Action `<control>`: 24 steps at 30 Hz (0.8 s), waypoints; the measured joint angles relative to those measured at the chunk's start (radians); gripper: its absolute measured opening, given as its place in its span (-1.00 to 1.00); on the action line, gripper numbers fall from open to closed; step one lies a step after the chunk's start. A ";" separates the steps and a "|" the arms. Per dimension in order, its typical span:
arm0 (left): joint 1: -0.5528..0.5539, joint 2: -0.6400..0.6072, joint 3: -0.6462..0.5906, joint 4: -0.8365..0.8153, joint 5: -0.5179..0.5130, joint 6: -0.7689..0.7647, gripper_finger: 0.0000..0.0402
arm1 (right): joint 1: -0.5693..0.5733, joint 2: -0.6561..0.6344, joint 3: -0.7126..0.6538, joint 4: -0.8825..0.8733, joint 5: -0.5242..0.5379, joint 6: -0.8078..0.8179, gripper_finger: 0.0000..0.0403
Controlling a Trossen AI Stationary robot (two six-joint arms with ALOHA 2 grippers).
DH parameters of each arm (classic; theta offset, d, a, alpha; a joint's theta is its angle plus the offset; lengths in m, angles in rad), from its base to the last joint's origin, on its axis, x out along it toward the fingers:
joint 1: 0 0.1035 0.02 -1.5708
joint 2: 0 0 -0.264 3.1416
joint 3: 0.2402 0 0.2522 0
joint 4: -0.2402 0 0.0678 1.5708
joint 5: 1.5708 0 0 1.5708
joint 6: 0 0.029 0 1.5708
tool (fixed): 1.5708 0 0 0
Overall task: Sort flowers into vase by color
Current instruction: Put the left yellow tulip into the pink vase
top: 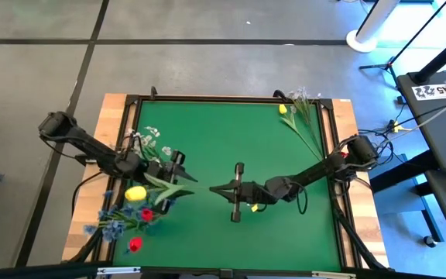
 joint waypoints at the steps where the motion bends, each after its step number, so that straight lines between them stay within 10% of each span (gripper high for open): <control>1: 0.000 -0.001 0.006 -0.004 0.000 -0.016 -0.27 | 0.000 0.000 0.000 -0.008 0.001 0.001 -1.00; 9: -0.001 -0.002 0.100 -0.268 -0.122 -0.007 -0.94 | -0.001 0.000 0.000 -0.005 0.035 -0.004 -0.92; 24: -0.010 -0.253 0.416 -1.221 -0.422 -0.087 -0.99 | 0.082 -0.001 0.000 -0.055 0.148 -0.063 0.08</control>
